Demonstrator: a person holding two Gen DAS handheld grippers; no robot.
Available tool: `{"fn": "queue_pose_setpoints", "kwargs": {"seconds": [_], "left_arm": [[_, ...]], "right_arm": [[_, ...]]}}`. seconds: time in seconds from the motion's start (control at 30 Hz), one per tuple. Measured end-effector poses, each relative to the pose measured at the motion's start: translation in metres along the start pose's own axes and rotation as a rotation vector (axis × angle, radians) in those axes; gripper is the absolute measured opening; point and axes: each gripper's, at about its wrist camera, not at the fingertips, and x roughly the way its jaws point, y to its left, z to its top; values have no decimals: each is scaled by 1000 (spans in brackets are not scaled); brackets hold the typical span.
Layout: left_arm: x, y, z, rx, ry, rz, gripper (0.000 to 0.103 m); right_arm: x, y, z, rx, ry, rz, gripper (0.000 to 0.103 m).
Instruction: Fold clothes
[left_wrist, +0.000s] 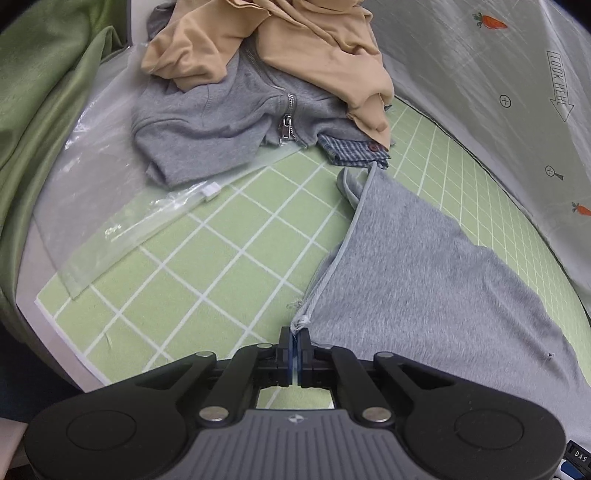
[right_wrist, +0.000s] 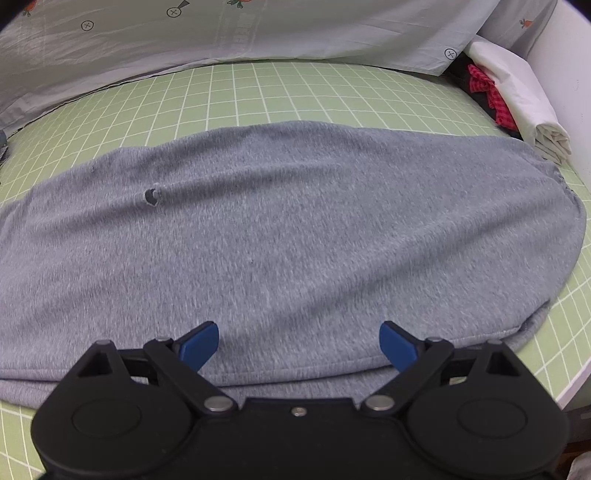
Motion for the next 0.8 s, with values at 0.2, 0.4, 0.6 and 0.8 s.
{"fn": "queue_pose_setpoints", "kwargs": {"seconds": [0.2, 0.4, 0.6, 0.8], "left_arm": [[-10, 0, -3, -30, -49, -13, 75], [7, -17, -6, 4, -24, 30, 75], [18, -25, -7, 31, -4, 84, 52], [25, -29, -2, 24, -1, 131, 6]], "right_arm": [[1, -6, -4, 11, 15, 6, 95], [1, -10, -6, 21, 23, -13, 95], [-1, -20, -5, 39, 25, -48, 95], [1, -44, -2, 100, 31, -72, 95]]}}
